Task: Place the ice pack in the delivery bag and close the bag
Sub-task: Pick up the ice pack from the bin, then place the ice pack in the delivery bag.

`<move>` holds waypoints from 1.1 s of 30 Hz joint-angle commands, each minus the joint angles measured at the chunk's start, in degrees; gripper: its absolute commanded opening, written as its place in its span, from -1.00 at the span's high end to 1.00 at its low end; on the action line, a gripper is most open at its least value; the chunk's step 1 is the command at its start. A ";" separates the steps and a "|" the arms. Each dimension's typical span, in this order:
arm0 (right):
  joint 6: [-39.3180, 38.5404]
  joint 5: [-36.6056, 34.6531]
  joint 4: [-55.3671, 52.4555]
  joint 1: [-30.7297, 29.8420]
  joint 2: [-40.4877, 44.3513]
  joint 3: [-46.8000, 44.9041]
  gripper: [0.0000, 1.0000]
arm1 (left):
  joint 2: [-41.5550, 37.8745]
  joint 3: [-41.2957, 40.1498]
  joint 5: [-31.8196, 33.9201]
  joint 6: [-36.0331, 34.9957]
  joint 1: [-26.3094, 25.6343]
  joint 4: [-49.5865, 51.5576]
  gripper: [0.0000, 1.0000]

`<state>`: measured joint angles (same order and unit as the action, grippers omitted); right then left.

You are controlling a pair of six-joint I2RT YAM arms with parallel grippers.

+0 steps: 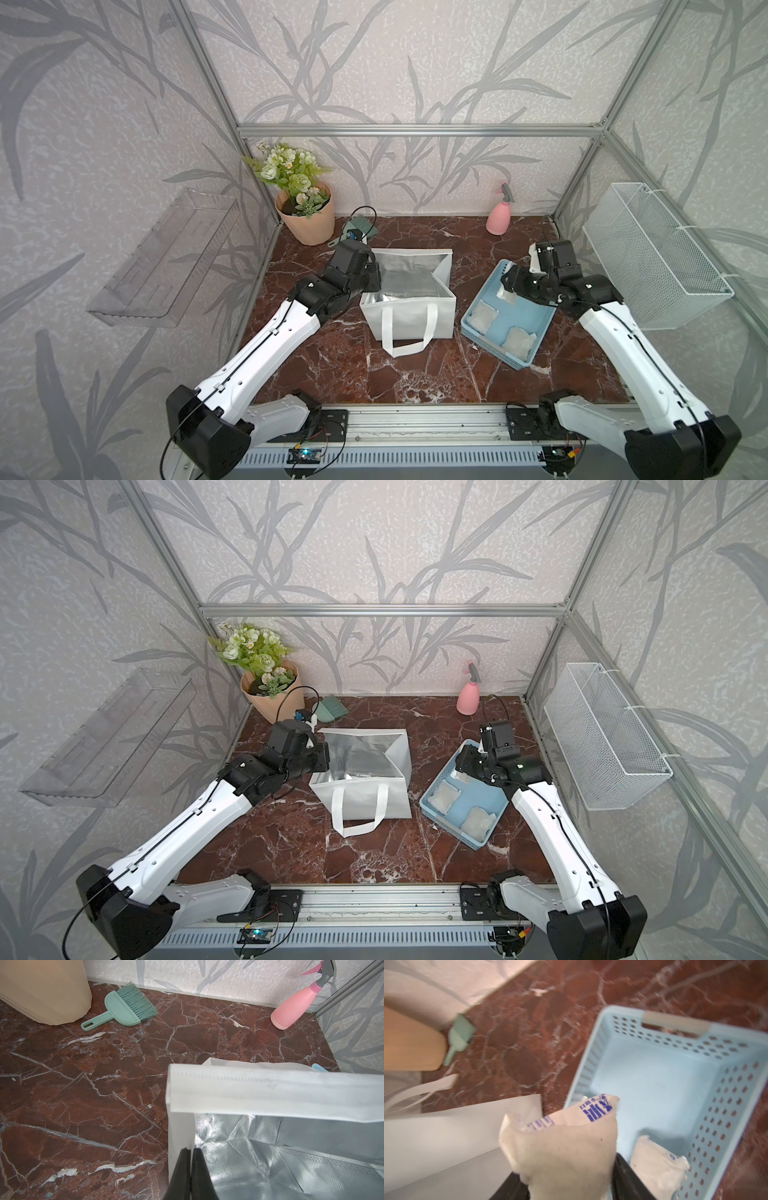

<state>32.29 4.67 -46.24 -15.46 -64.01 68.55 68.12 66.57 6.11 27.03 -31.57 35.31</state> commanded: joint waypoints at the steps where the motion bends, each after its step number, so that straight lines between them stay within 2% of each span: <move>1: -7.41 3.84 5.08 -6.19 -1.28 8.58 0.13 | 0.62 0.23 -0.21 -1.50 -0.31 -0.43 0.89; 7: -16.85 6.97 9.77 -18.53 -13.47 23.45 0.09 | 0.97 0.35 -0.73 -2.11 -0.23 -0.72 0.90; 13: -24.73 11.54 11.84 -25.50 -23.50 30.01 0.09 | 0.90 0.51 -0.50 -2.34 -0.21 -0.79 0.91; 17: -29.70 12.17 10.88 -29.72 -26.74 30.53 0.09 | 1.25 1.34 0.30 -2.33 -0.24 -0.79 0.95; 21: -34.28 8.36 7.77 -32.90 -29.81 29.49 0.09 | 1.51 1.92 -0.04 -2.33 -0.22 -0.69 0.96; 33: -36.42 2.24 2.46 -32.96 -38.04 19.44 0.00 | 0.70 2.51 0.22 -2.59 -0.22 -1.16 1.00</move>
<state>-2.94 9.32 -40.51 -48.49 -99.85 89.43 69.17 67.51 5.91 25.43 -31.57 34.81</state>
